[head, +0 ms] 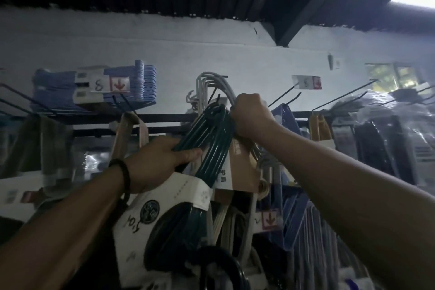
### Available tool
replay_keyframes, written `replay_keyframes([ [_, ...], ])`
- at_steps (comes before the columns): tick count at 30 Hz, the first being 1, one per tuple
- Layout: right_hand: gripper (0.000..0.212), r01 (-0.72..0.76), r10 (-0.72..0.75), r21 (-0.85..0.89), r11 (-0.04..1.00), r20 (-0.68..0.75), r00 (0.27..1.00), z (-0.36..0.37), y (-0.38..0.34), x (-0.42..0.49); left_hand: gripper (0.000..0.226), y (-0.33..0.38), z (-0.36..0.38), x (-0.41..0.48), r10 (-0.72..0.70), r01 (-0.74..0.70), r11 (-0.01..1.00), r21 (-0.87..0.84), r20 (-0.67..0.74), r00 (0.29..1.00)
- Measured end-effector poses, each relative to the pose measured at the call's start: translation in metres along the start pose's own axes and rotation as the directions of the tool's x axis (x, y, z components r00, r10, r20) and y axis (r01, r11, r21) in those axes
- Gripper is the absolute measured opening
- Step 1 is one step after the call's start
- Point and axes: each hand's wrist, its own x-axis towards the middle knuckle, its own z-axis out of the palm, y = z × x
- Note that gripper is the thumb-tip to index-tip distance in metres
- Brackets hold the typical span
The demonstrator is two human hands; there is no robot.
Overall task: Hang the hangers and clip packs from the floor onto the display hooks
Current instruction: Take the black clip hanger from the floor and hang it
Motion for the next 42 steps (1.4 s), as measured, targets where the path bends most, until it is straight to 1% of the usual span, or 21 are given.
replay_keyframes([
  [2, 0.021, -0.006, 0.007, 0.008, 1.0, -0.031, 0.999, 0.009, 0.005, 0.005, 0.038, 0.0, 0.005, 0.007, -0.003, 0.002, 1.0, -0.024, -0.037, 0.999],
  [4, 0.02, -0.015, 0.016, 0.03, 0.999, -0.023, 1.0, 0.014, 0.006, 0.007, 0.034, 0.002, 0.009, 0.011, 0.028, -0.032, 0.998, -0.05, -0.085, 0.996],
  [6, 0.022, -0.006, 0.006, 0.034, 0.999, -0.008, 1.0, 0.013, 0.005, 0.012, 0.029, 0.007, 0.01, 0.016, 0.052, -0.054, 0.998, -0.02, -0.127, 0.991],
  [8, 0.022, 0.007, -0.007, 0.046, 0.999, -0.01, 1.0, 0.011, 0.001, 0.016, 0.03, 0.014, 0.006, 0.021, 0.07, -0.065, 0.997, 0.037, -0.173, 0.982],
  [11, 0.023, 0.04, -0.038, 0.096, 0.995, -0.018, 0.999, 0.009, -0.004, 0.012, 0.023, 0.018, -0.001, 0.026, 0.025, -0.013, 0.998, 0.068, -0.19, 0.981],
  [13, 0.017, 0.008, -0.006, 0.159, 0.987, -0.016, 1.0, 0.016, -0.004, 0.003, 0.027, 0.015, -0.001, 0.024, 0.001, 0.011, 0.998, 0.067, -0.185, 0.983],
  [14, 0.017, -0.005, 0.008, 0.179, 0.984, -0.016, 1.0, 0.023, -0.003, -0.002, 0.028, 0.012, 0.0, 0.023, -0.005, 0.019, 0.997, 0.071, -0.187, 0.982],
  [16, 0.021, -0.041, 0.044, 0.214, 0.976, -0.012, 0.999, 0.039, 0.001, -0.011, 0.02, 0.005, 0.005, 0.022, -0.007, 0.026, 0.994, 0.103, -0.181, 0.983],
  [17, 0.018, -0.083, 0.085, 0.236, 0.968, 0.002, 0.996, 0.045, 0.004, -0.015, 0.018, 0.003, 0.008, 0.021, -0.012, 0.032, 0.992, 0.12, -0.163, 0.987],
  [19, 0.014, -0.174, 0.169, 0.26, 0.95, 0.042, 0.985, 0.056, 0.009, -0.018, 0.023, 0.0, 0.013, 0.023, -0.035, 0.059, 0.983, 0.175, -0.133, 0.99],
  [21, 0.01, -0.198, 0.183, 0.261, 0.945, 0.084, 0.98, 0.061, 0.013, -0.015, 0.03, 0.002, 0.019, 0.026, -0.053, 0.085, 0.968, 0.236, -0.142, 0.989],
  [23, 0.011, -0.172, 0.154, 0.273, 0.947, 0.086, 0.984, 0.066, 0.014, -0.006, 0.034, 0.004, 0.025, 0.031, -0.069, 0.113, 0.953, 0.281, -0.162, 0.984],
  [25, 0.011, -0.135, 0.112, 0.251, 0.958, 0.102, 0.988, 0.073, 0.012, -0.001, 0.037, 0.004, 0.028, 0.034, -0.105, 0.157, 0.947, 0.281, -0.191, 0.976],
  [28, 0.024, -0.062, 0.041, 0.184, 0.981, 0.111, 0.993, 0.089, 0.018, 0.002, 0.039, -0.01, 0.035, 0.039, -0.173, 0.219, 0.945, 0.243, -0.197, 0.965],
  [31, 0.008, -0.015, -0.02, 0.167, 0.986, 0.209, 0.978, 0.1, 0.032, 0.002, 0.03, -0.02, 0.05, 0.042, -0.235, 0.279, 0.939, 0.202, -0.218, 0.947],
  [32, 0.008, -0.023, -0.024, 0.188, 0.982, 0.243, 0.97, 0.102, 0.036, 0.005, 0.028, -0.021, 0.055, 0.043, -0.251, 0.297, 0.937, 0.184, -0.238, 0.938],
  [34, 0.022, 0.008, -0.075, 0.224, 0.974, 0.289, 0.954, 0.102, 0.042, 0.013, 0.026, -0.019, 0.061, 0.045, -0.24, 0.294, 0.942, 0.159, -0.287, 0.927],
  [36, 0.032, 0.06, -0.158, 0.27, 0.961, 0.356, 0.921, 0.096, 0.048, 0.019, 0.027, -0.018, 0.064, 0.043, -0.207, 0.266, 0.953, 0.147, -0.327, 0.922],
  [38, 0.06, 0.074, -0.23, 0.368, 0.927, 0.399, 0.888, 0.086, 0.057, 0.018, 0.021, -0.02, 0.067, 0.04, -0.181, 0.237, 0.965, 0.111, -0.368, 0.912],
  [40, 0.081, 0.03, -0.24, 0.469, 0.883, 0.394, 0.887, 0.074, 0.071, 0.015, 0.017, -0.019, 0.072, 0.032, -0.172, 0.198, 0.98, 0.017, -0.421, 0.89],
  [42, 0.087, 0.037, -0.246, 0.501, 0.864, 0.358, 0.901, 0.06, 0.081, 0.013, 0.011, -0.016, 0.074, 0.027, -0.169, 0.175, 0.984, -0.031, -0.468, 0.868],
])
